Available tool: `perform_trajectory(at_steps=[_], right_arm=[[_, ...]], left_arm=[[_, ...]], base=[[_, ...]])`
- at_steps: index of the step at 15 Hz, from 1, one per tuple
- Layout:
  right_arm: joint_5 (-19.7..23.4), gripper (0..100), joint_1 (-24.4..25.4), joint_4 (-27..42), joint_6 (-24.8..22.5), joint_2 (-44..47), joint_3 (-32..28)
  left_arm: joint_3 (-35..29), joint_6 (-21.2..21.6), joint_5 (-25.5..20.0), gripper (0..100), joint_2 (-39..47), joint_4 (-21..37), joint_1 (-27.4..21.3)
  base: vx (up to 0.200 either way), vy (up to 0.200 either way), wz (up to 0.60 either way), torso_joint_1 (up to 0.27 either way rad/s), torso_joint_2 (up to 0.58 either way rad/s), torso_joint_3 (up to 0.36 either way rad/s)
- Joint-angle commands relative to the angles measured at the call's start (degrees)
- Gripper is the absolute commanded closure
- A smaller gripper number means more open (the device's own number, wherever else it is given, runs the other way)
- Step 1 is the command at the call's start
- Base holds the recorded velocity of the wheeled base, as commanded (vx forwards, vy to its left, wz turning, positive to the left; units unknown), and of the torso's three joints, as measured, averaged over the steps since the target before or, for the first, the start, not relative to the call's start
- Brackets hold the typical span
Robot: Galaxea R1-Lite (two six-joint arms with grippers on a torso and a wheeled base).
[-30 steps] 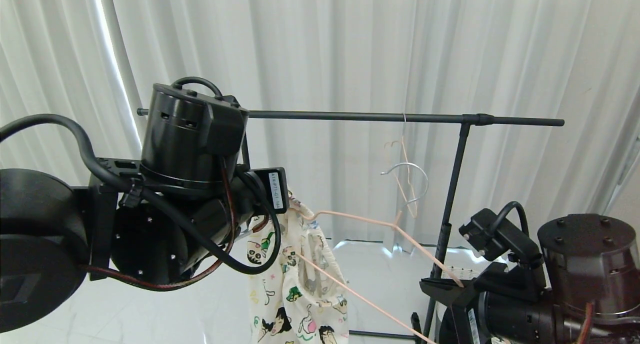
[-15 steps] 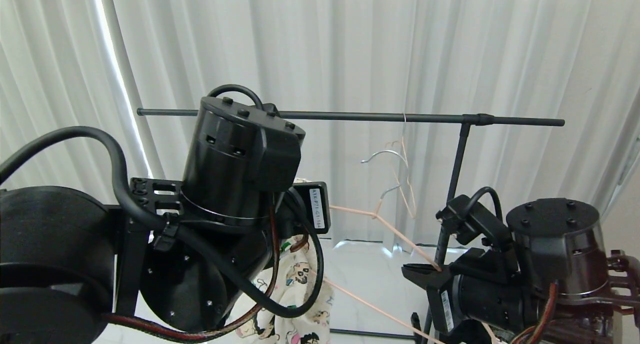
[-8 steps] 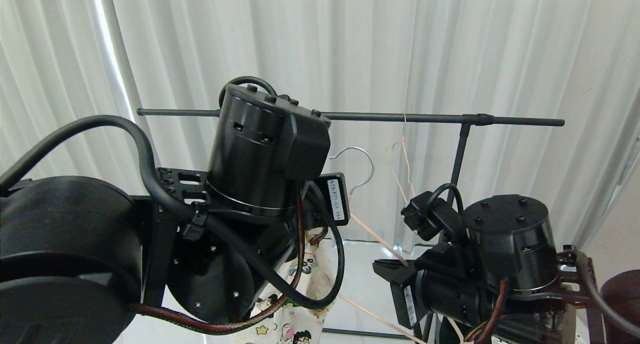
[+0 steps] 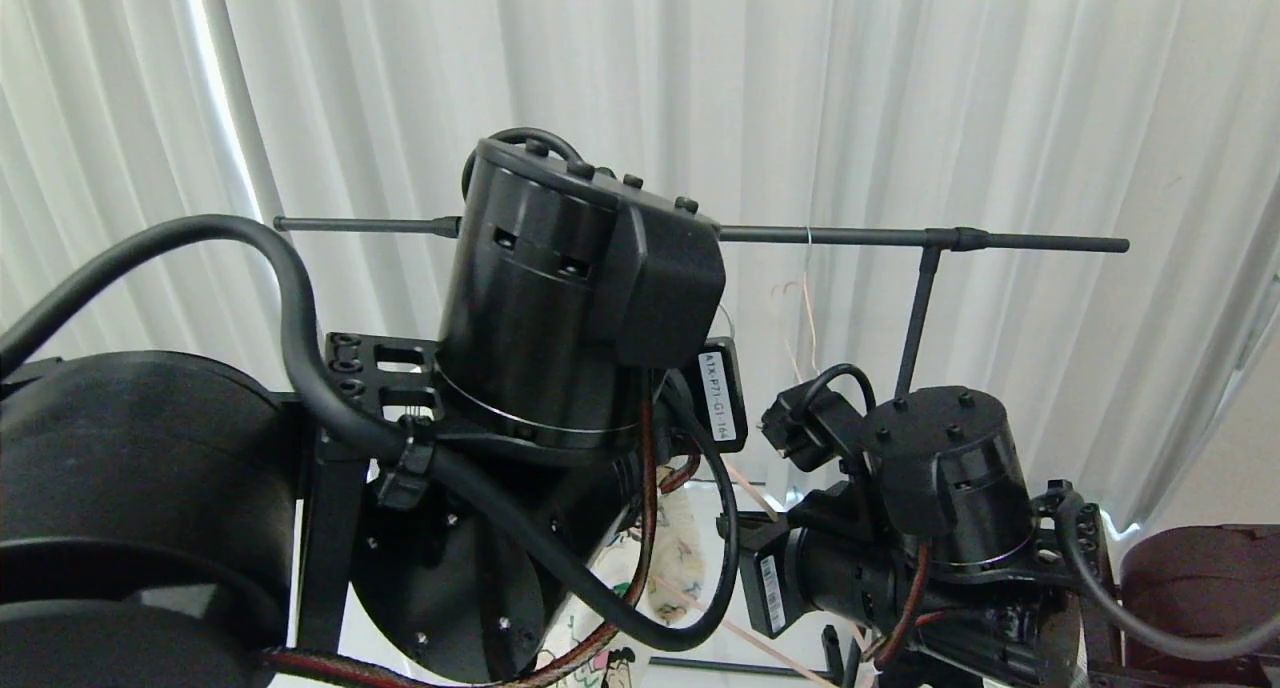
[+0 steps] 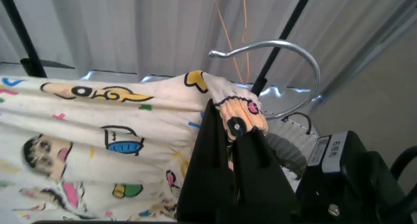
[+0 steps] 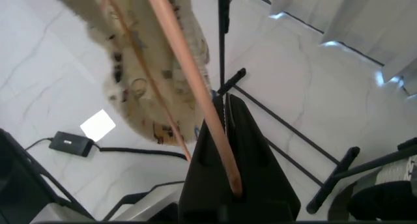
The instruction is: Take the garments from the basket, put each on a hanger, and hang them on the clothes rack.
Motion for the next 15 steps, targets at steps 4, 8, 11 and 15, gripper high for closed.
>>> perform_trajectory(at_steps=[4,8,11,15], right_arm=[[-2.49,100,-0.18,-0.28,1.77,-0.1,0.05],[-2.67,100,-0.36,-0.28,1.77,-0.8,0.13],[-2.67,100,-1.06,-0.28,1.68,-1.94,1.63],[-2.93,100,-2.99,-0.28,1.68,-3.26,2.68]], left_arm=[[3.38,0.88,0.1,100,-0.72,0.34,0.05],[3.29,0.88,0.1,0,-1.51,0.16,1.28],[3.47,2.63,1.42,0,-2.13,0.16,4.18],[6.37,5.88,1.42,0,-5.29,0.07,4.18]], base=[[0.0,0.0,0.0,0.0,0.0,0.0],[0.0,0.0,0.0,0.0,0.0,0.0],[0.0,0.0,0.0,0.0,0.0,0.0],[0.0,0.0,0.0,0.0,0.0,0.0]])
